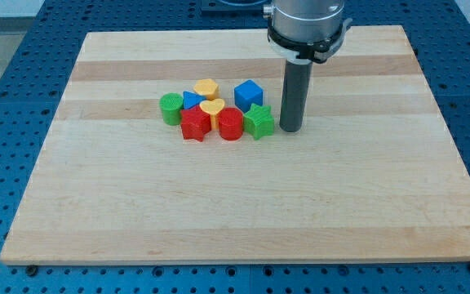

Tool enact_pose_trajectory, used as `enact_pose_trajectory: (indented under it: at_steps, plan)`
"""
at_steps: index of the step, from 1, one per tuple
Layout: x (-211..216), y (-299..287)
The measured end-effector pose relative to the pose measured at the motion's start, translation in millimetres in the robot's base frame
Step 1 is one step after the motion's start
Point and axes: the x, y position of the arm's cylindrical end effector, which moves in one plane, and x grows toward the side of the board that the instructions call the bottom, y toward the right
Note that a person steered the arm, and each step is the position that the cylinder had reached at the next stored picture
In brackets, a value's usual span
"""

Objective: Push the green star into the group of blocks

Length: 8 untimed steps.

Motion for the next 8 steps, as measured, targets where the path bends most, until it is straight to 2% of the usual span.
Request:
enact_pose_trajectory:
  at_steps: [3, 4, 6, 7, 8]
  plan:
    - [-8, -41]
    - [-13, -35]
    - [-47, 20]
    - [-66, -2]
    - [-67, -27]
